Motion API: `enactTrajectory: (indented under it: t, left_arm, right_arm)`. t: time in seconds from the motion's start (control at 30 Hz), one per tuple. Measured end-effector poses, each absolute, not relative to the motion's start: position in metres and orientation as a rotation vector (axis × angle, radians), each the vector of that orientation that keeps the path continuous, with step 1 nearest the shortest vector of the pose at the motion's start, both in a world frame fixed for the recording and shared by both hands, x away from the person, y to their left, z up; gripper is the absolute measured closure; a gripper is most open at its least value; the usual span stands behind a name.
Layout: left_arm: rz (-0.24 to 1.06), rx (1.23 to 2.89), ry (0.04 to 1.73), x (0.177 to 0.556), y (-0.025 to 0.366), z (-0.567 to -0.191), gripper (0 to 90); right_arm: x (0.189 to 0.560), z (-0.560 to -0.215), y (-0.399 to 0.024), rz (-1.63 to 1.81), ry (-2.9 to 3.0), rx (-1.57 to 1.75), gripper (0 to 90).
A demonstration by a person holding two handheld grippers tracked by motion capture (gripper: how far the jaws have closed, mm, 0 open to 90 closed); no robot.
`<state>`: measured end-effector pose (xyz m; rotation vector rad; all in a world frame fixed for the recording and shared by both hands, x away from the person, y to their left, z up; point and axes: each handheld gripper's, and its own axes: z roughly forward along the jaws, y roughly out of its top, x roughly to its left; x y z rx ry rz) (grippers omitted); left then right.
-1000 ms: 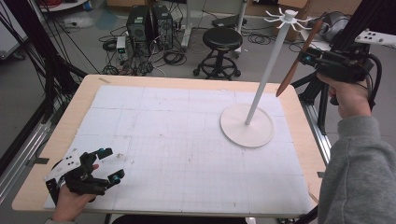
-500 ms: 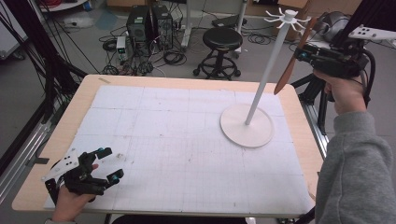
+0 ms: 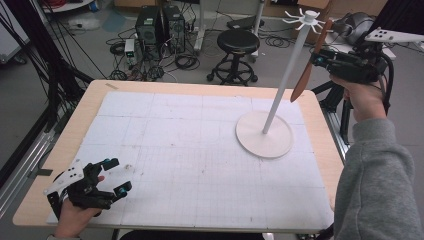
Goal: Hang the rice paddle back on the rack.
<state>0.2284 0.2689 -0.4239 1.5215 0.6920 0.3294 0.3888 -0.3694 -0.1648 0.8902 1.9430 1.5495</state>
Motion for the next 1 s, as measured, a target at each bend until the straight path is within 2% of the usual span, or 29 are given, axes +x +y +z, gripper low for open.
enactTrajectory:
  t: [0.63, 0.8, 1.0]
  left_arm:
    - [0.326, 1.530, 0.693, 0.230, 0.268, -0.425, 1.8]
    - [0.332, 1.540, 0.689, 0.230, 0.268, -0.425, 1.8]
    - [0.337, 1.543, 0.689, 0.229, 0.268, -0.424, 1.8]
  right_arm:
    - [0.386, -0.179, -0.370, 1.587, 1.906, 0.897, 63.0]
    - [0.386, -0.183, -0.365, 1.556, 1.912, 0.906, 39.8]
    - [0.378, -0.190, -0.352, 1.542, 1.962, 0.859, 25.4]
